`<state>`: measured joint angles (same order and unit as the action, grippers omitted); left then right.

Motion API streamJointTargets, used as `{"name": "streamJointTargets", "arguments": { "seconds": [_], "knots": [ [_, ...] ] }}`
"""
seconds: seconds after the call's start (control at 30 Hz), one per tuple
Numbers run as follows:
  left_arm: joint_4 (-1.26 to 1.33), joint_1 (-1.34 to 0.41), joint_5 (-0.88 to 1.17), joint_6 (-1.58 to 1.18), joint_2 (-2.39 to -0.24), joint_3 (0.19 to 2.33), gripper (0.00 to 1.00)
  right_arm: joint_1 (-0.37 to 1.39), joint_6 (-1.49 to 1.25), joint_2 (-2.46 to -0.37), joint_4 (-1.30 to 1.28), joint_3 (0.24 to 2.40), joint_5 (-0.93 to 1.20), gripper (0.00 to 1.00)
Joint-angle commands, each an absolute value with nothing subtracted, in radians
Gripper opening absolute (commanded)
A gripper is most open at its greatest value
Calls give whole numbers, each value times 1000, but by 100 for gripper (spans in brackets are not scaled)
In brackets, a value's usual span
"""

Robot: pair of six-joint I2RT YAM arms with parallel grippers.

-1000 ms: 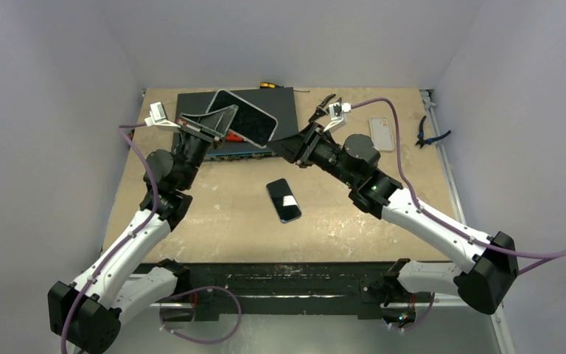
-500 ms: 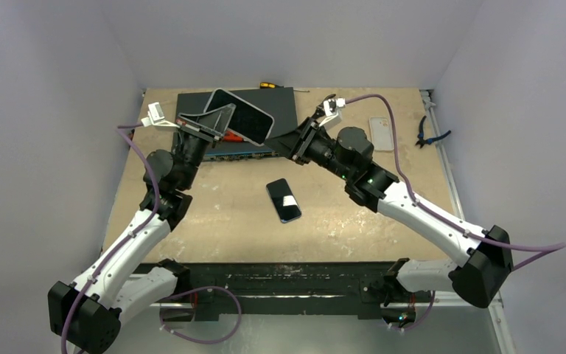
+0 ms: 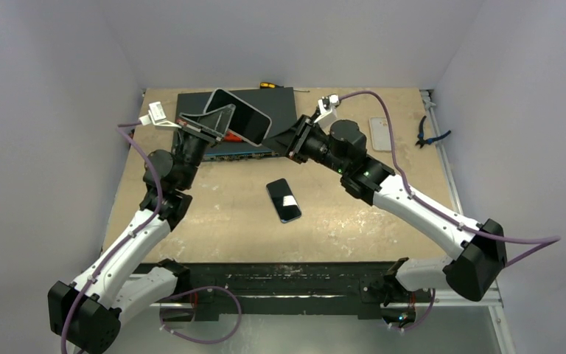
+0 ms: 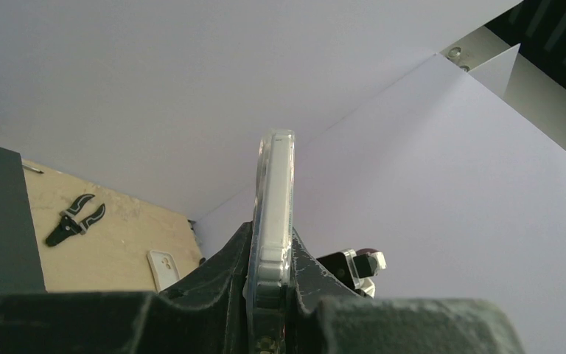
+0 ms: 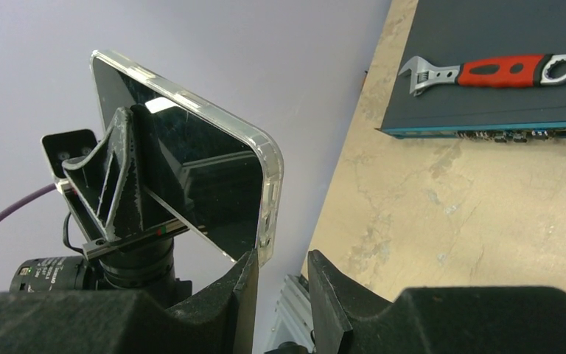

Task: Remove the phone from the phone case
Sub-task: Remove the phone case from the phone.

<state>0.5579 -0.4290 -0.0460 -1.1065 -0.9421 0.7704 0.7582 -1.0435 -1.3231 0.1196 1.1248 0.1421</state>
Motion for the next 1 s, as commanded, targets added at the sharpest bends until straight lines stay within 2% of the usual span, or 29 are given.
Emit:
{"name": "streamJointTargets", "arguments": {
  "seconds": [0.0, 0.33, 0.63, 0.8, 0.97],
  "knots": [
    [856, -518, 167, -1258, -882, 872, 0, 755, -1027, -1416, -42, 1127, 88, 33],
    [845, -558, 170, -1202, -881, 892, 0, 746, -1042, -1439, -49, 1133, 105, 36],
    [702, -557, 41, -1182, -852, 868, 0, 744, -1035, -1382, -10, 1109, 143, 52],
    [655, -557, 3, -1188, -853, 860, 0, 744, -1031, -1363, -5, 1108, 163, 53],
    [646, -556, -40, -1208, -851, 845, 0, 744, -1031, -1349, 23, 1097, 169, 50]
  ]
}}
